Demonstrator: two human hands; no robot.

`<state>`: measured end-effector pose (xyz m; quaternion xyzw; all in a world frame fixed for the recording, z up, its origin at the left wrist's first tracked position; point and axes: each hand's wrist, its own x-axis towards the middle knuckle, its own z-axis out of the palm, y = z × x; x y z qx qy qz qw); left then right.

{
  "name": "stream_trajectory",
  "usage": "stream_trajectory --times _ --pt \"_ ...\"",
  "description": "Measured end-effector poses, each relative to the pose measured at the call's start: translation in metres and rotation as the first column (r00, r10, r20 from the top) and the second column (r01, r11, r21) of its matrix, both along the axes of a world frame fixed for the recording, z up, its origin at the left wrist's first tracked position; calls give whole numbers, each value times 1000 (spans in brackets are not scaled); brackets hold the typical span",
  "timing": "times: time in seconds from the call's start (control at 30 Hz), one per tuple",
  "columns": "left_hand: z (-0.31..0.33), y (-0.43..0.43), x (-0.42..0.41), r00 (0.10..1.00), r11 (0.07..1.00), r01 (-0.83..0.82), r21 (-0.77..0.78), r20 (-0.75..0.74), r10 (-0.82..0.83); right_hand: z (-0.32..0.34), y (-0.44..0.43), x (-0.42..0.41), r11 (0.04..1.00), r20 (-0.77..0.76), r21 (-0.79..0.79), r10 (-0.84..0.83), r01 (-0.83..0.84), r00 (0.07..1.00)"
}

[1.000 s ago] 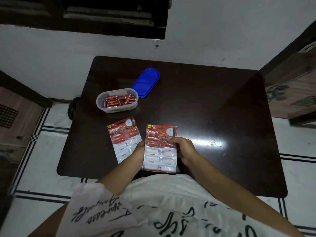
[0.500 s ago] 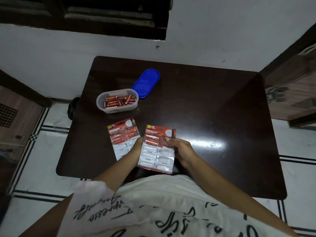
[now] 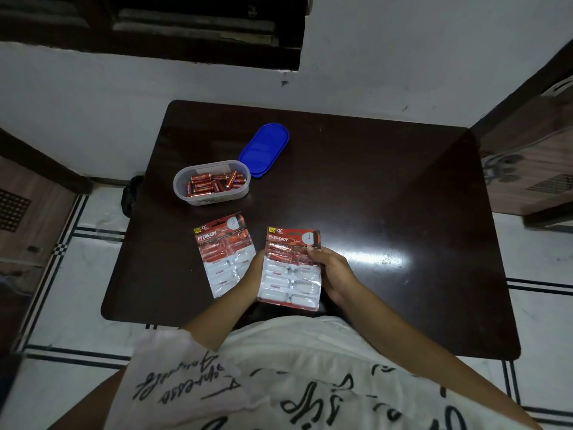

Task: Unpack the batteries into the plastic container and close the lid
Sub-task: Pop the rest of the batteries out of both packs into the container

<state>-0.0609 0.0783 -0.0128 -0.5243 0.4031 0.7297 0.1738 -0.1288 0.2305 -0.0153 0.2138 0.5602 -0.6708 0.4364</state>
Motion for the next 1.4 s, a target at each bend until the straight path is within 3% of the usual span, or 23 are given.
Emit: stream_trajectory --times 0.17,0.3,0.53,0.67,0.77,0.87,0.93,1.13,1.27,1.4 --pt "11 3 -5 993 999 43 -2 -106 -43 -6 0 -4 998 -30 47 -49 50 998" --pt "-5 -2 8 932 950 247 -192 -221 -287 -4 -1 -3 998 -52 57 -13 16 999" --pt "-15 -10 12 975 999 4 -53 -223 -16 -1 0 -4 999 -86 37 -12 16 996" --pt "-3 -7 8 992 993 13 119 -126 2 5 -6 1 999 -90 23 38 -36 995" --pt "-7 -7 2 994 998 -53 42 -90 57 8 -10 4 999 -93 14 45 -44 995" --pt "0 -3 -3 992 982 -119 148 -31 125 9 -7 2 999 -94 15 40 -39 995" --pt "-5 -6 -3 984 978 -153 143 -71 164 9 -4 0 999 -98 17 40 -38 994" --pt "-8 -20 3 986 996 -45 79 -156 57 12 -2 -4 996 -239 65 71 -57 968" --pt "2 -22 -2 990 991 30 133 -144 -10 13 -3 -7 979 -405 177 167 -103 899" --pt "6 -3 -9 986 990 98 -102 -123 -110 21 -11 -6 961 -493 243 237 -130 837"
